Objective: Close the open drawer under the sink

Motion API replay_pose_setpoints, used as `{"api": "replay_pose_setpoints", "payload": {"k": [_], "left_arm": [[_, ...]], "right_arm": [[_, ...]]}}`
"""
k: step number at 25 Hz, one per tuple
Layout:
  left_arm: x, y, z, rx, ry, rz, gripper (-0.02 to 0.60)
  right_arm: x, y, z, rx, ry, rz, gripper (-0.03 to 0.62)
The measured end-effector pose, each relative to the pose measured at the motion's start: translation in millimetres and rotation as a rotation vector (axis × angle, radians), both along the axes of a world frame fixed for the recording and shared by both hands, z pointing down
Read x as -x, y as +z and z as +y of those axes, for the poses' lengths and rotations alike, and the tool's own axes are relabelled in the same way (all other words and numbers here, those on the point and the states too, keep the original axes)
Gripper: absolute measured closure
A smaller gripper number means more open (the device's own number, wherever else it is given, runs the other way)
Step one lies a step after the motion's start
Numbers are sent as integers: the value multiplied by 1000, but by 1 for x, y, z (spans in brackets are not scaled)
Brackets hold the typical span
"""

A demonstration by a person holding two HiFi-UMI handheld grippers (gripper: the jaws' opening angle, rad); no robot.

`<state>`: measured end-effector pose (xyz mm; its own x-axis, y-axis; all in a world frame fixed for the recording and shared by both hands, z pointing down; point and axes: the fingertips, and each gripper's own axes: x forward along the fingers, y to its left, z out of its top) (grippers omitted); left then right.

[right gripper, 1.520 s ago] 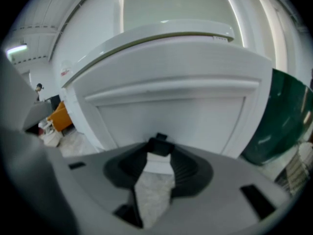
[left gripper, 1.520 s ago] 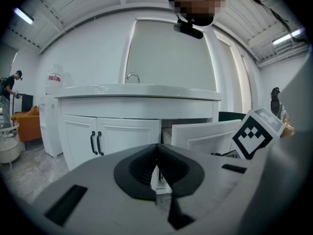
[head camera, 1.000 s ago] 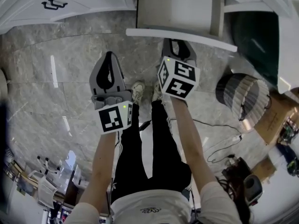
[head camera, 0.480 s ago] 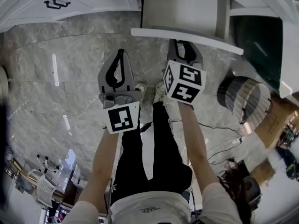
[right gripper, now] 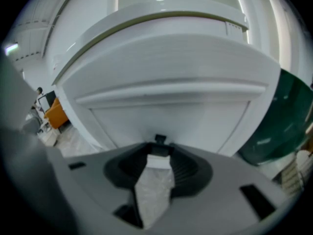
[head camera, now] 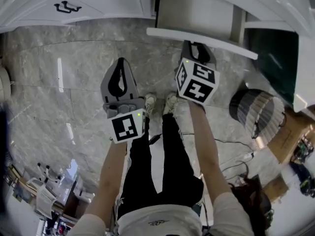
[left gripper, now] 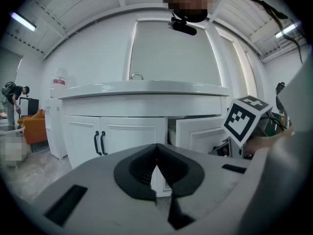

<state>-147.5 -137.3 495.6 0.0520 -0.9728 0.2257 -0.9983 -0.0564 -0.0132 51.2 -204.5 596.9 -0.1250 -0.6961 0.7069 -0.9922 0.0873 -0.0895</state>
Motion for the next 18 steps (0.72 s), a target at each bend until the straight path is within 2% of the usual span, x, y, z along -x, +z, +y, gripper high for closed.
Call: {"api": "replay_pose_setpoints", "payload": {"k": [3,6,11,14,18], "left_arm": [[3,2,0,-5,3,-33,561],[9,6,4,-6,-29,-27,561],[17,7,20,10,-62,-7,561],[21,9,30,35,-74,6,561],[30,9,28,40,-65,-18,561]], "right_arm": [[-4,0,-4,10,-7,4,431],[-4,1,-19,5,-12,-10,431],[0,-10,-104,-19,18,-17,431],[-1,-5,-108,-26,27,26,431],[-2,-4,-109,-31,44,22,431]]}}
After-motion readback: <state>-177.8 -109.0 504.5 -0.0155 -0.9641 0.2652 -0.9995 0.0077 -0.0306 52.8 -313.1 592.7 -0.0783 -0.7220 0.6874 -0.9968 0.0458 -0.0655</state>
